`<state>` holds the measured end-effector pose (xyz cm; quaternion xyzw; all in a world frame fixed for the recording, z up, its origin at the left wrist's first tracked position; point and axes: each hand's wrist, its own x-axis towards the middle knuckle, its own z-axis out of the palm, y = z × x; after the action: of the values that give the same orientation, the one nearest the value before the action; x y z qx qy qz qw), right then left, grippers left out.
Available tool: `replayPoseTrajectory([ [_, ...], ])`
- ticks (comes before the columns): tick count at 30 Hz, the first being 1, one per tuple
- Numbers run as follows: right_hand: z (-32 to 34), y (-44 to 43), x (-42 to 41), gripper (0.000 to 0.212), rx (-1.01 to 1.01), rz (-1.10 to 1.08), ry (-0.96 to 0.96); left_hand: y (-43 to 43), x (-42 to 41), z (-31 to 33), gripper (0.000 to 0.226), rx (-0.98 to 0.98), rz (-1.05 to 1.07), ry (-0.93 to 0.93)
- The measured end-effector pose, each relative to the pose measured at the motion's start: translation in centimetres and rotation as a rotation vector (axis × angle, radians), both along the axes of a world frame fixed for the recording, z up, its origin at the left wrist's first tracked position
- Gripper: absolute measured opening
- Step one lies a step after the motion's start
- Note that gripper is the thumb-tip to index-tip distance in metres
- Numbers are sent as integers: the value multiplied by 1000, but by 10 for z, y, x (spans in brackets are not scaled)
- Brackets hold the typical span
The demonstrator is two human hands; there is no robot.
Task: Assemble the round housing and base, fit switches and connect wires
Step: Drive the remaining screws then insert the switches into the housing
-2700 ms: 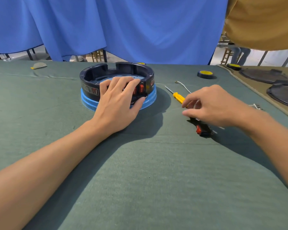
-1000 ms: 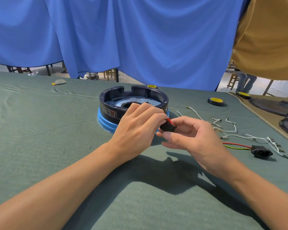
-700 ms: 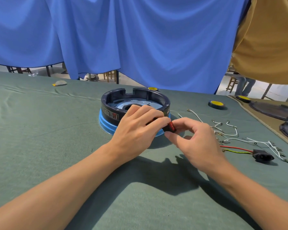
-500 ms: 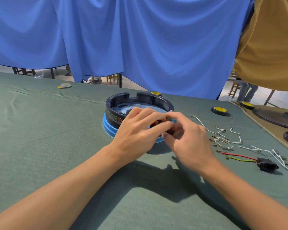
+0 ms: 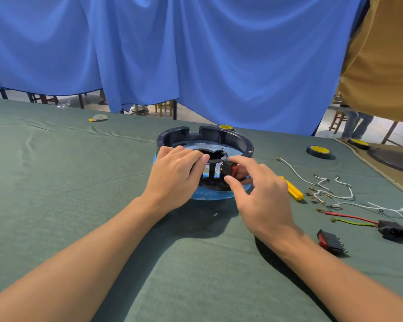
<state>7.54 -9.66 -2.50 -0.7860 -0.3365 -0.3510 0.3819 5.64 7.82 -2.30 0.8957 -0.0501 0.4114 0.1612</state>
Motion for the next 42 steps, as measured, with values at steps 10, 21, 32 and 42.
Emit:
replayPoseTrajectory([
  [10, -4, 3, 6, 30, -51, 6, 15, -2, 4, -3, 38, -31, -29, -59],
  [21, -7, 9, 8, 28, 41, 26, -3, -4, 6, -4, 34, -26, -30, -73],
  [32, -5, 13, 11, 23, 13, 46, 50, -8, 3, -2, 35, -43, -38, -91],
  [42, -5, 4, 19, 33, -8, 58, 85, -10, 4, -2, 40, -55, -21, -94],
])
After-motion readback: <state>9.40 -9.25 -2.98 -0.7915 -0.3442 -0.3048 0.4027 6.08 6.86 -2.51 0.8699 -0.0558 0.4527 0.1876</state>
